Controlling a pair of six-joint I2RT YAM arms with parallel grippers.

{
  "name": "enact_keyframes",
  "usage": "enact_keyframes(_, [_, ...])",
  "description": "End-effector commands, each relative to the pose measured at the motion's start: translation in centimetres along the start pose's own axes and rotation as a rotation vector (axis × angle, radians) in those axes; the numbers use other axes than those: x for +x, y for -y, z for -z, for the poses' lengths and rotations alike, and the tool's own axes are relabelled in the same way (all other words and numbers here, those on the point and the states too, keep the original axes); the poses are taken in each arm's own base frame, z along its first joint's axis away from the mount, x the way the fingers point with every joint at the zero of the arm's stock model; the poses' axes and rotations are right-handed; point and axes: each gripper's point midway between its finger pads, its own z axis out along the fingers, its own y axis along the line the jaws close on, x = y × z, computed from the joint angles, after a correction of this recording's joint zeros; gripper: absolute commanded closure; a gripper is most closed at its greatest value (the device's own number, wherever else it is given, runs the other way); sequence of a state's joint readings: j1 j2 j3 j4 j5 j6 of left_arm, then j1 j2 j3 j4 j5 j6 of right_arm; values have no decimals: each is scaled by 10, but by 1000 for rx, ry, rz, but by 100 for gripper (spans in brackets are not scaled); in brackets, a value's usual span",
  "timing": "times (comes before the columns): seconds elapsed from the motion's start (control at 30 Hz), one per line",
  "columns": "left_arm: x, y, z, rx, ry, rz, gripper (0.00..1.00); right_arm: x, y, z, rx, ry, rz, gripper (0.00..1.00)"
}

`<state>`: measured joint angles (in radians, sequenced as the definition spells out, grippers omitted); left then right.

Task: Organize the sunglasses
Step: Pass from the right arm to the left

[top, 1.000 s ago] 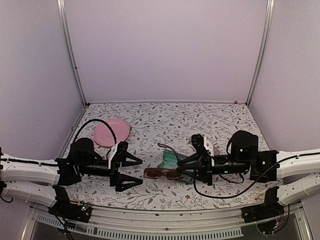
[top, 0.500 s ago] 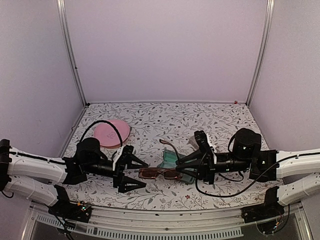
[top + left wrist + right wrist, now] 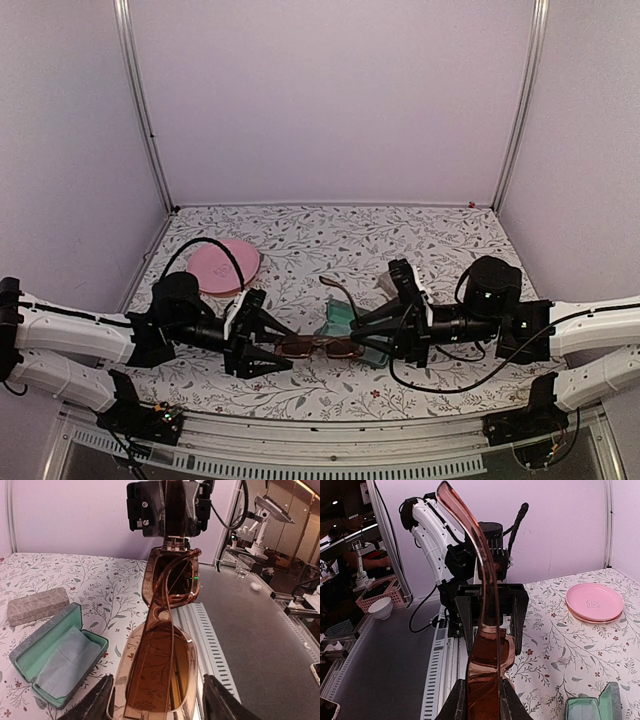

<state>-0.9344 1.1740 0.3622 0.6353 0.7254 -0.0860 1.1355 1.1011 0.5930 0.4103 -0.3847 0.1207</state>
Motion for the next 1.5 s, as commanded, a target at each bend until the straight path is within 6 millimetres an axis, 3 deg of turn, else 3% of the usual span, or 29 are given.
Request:
enact_keyframes(0.0, [-12, 6, -3, 32, 26, -25, 43, -4, 1, 2, -9, 28, -6, 98])
enact_keyframes(0.4, [-16, 4, -3, 19, 13, -28, 68, 5, 9, 1, 20, 6, -26, 92])
enact_keyframes(0.7, [-12, 0, 0, -16, -9, -36, 73, 15, 25, -2, 100, -43, -62, 64])
enact_keyframes(1.2, [-2, -14, -2, -83, -51, -21, 77, 4, 31, 17, 193, -44, -74, 35])
enact_keyframes(1.33, [-2, -16, -4, -86, -56, -12, 77, -3, 34, 22, 224, -42, -78, 35])
enact_keyframes(1.47, [0, -18, -5, -90, -65, -2, 78, -8, 33, 19, 218, -44, -77, 48])
